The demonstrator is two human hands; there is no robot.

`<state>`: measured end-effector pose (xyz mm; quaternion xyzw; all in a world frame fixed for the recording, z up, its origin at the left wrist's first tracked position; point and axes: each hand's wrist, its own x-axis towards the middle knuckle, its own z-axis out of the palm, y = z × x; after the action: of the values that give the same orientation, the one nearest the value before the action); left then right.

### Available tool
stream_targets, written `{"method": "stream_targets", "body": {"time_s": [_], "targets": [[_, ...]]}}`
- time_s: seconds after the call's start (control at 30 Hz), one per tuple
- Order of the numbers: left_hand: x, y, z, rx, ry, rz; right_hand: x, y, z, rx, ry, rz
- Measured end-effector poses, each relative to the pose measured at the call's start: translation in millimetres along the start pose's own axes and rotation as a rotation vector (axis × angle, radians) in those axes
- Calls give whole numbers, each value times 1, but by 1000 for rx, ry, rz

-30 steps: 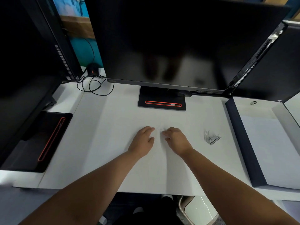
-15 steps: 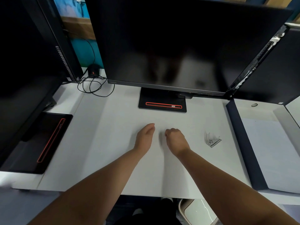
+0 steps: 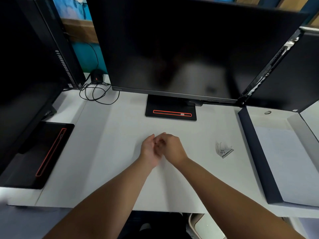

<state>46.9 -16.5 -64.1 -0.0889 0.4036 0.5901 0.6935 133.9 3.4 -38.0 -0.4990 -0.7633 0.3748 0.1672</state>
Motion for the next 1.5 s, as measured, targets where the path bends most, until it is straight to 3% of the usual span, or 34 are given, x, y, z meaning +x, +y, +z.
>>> {"method": "stream_targets", "body": {"time_s": [0.37,0.57,0.67,0.73,0.87,1.2,1.37,1.5], "targets": [[-3,2,2,-155,-9,-43,1,-4,-2,-71,7,-41],[-7,8,8,-153,-13,-27,-1,2,-16,-43,-32,-280],[-8,12,10,-136,-8,26,4,15,-31,58,102,-178],[-8,16,7,-144,-15,52,10,30,-37,-14,149,-96],[-7,22,-5,-174,-2,83,11,60,-40,-224,34,-20],[-9,26,-12,-169,8,93,23,61,-27,-492,-266,-180],[-8,27,-11,-176,-10,89,3,67,-28,-480,-205,-274],[-8,27,-11,-169,-18,93,8,74,-38,-391,1,-128]]}}
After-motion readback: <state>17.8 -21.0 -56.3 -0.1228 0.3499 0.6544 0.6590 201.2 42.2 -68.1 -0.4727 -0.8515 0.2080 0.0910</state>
